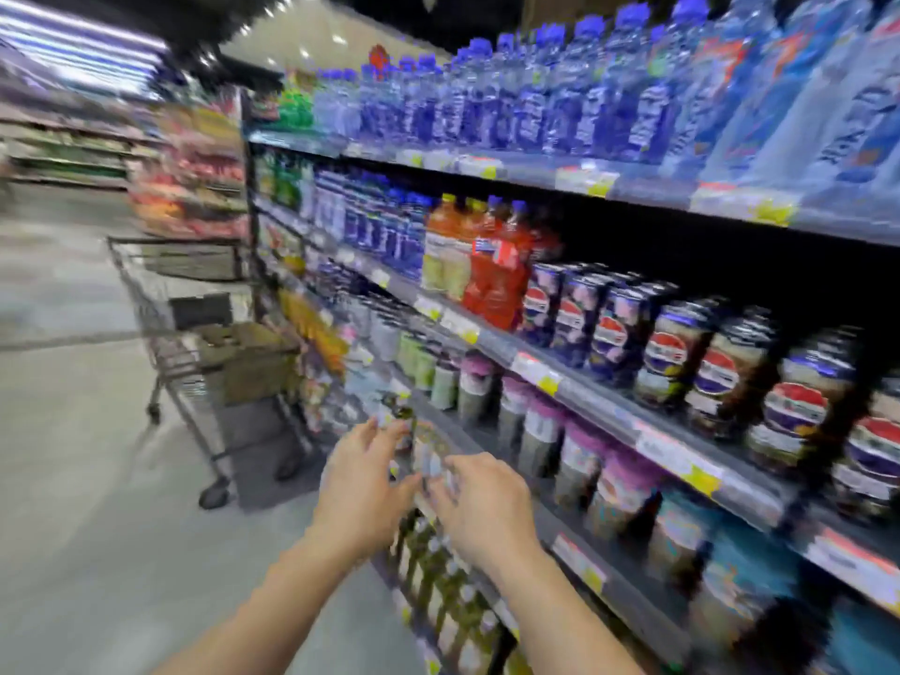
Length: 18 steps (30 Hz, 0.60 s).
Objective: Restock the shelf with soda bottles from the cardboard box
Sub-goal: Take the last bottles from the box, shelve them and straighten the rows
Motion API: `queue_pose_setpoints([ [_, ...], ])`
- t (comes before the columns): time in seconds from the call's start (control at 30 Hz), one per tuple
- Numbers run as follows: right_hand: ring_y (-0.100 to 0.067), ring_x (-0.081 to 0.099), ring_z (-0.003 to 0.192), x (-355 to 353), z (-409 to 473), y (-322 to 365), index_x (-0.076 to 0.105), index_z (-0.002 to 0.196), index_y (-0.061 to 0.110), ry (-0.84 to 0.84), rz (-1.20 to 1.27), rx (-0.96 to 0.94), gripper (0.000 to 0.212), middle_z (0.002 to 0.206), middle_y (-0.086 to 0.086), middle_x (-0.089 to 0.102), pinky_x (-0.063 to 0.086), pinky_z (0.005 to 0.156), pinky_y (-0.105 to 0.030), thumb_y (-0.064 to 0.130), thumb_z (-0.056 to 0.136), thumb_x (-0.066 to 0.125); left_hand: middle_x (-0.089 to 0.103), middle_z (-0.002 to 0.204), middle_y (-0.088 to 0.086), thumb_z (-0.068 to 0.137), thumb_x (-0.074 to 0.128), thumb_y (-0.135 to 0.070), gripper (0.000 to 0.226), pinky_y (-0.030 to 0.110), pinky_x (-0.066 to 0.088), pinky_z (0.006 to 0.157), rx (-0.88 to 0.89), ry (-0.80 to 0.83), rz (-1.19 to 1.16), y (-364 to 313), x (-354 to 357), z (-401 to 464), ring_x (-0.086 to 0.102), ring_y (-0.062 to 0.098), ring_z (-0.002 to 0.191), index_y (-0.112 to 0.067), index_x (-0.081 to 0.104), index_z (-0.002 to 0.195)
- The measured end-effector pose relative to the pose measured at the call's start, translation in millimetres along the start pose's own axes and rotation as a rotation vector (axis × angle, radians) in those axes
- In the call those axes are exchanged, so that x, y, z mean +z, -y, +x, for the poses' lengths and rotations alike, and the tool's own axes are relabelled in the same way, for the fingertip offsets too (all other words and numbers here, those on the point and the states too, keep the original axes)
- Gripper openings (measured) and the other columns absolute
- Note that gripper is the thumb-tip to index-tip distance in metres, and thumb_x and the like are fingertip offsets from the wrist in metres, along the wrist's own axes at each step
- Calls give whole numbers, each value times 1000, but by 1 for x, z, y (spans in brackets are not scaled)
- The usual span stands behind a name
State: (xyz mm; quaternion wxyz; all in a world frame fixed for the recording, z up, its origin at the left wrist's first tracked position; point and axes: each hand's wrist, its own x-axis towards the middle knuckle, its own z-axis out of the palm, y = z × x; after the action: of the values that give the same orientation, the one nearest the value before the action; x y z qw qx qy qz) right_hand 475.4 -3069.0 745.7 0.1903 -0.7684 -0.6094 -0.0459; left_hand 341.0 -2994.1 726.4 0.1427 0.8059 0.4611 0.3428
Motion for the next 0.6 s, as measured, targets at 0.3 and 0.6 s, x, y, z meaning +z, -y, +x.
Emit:
queue_pose_setpoints([
  [0.3, -29, 37, 134, 121, 147, 155, 52, 133, 27, 71, 102, -192, 55, 136, -3, 52, 22, 115, -48, 51, 84, 42, 6, 160, 4, 88, 50, -53, 67, 46, 3, 117, -333, -2, 395, 186, -61, 79, -2, 26, 147, -31, 25, 146],
  [0.6, -27, 27, 140, 213, 348, 235, 45, 137, 30, 129, 125, -328, 48, 146, -3, 41, 14, 117, -47, 47, 92, 46, 1, 160, 4, 90, 48, -49, 68, 48, -1, 117, -486, -4, 528, 316, -68, 229, -5, 27, 147, -30, 18, 148],
])
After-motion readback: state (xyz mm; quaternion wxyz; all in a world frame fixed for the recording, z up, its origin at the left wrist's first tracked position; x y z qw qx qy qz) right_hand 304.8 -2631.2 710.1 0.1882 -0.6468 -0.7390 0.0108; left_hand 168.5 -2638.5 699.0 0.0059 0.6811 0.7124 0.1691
